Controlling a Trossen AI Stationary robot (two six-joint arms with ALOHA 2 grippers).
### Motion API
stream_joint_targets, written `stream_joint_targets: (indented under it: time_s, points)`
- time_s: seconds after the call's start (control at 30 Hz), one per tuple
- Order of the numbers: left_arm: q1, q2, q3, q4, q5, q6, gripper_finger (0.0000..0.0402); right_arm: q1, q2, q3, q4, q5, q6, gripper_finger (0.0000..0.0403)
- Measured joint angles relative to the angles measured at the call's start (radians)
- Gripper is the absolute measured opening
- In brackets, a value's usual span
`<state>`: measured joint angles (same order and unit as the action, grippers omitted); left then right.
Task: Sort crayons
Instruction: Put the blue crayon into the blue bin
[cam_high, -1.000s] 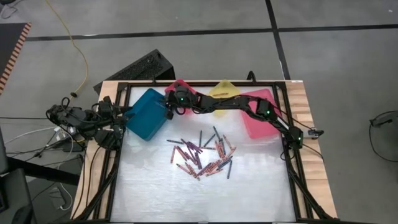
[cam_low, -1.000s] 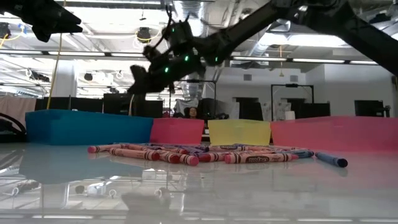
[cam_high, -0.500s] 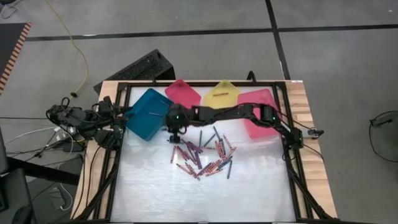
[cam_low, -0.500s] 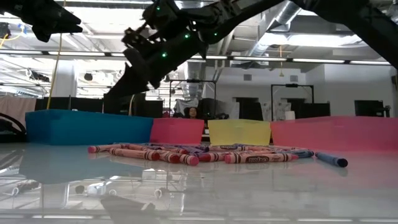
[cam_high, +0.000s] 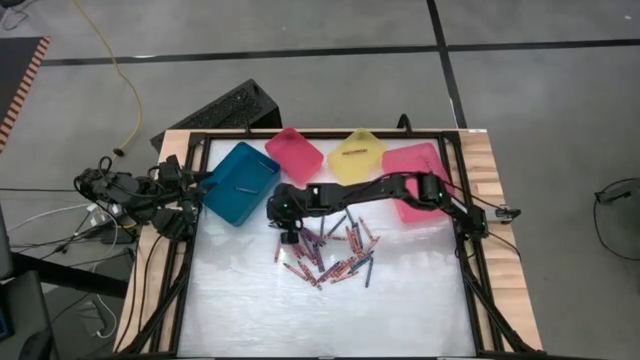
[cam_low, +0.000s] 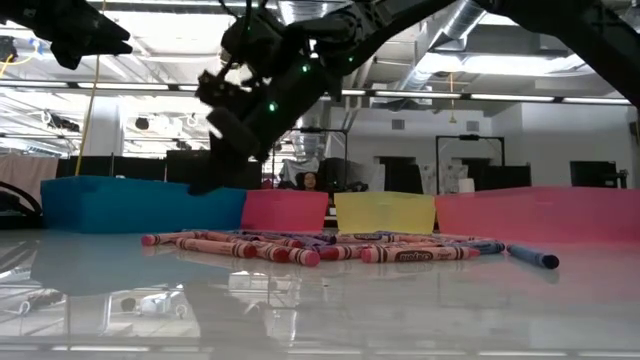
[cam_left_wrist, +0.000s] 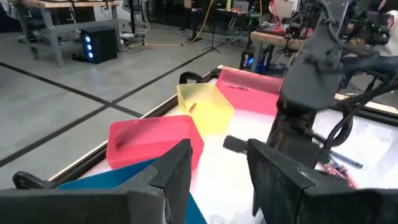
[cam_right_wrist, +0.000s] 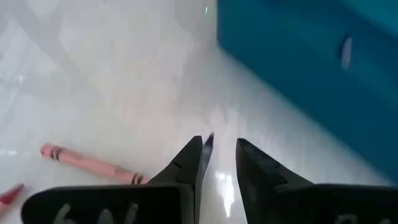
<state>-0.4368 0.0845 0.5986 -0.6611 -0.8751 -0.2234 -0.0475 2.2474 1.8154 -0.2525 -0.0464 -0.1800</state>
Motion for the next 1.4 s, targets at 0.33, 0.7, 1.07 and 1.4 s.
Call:
stream_joint_targets:
  time_s: [0.33,0.7,1.07,1.4]
  points:
    - [0.000,0.000,0.000,-0.001,-0.002,-0.002,0.0145,0.001,0.000,-0.072,0.068,0.005,0.040,0.0092]
    - [0.000,0.000,0.000,-0.003,-0.003,-0.002,0.0145,0.001,-0.001,-0.089,0.075,0.004,0.065,0.0092]
    - [0.000,0.000,0.000,-0.003,-0.003,-0.002,0.0145,0.001,-0.001,-0.089,0.074,0.004,0.065,0.0091]
    - [0.000,0.000,0.000,-0.003,-0.004,0.001,0.0145,-0.002,0.000,-0.164,0.178,0.004,0.102,0.0091]
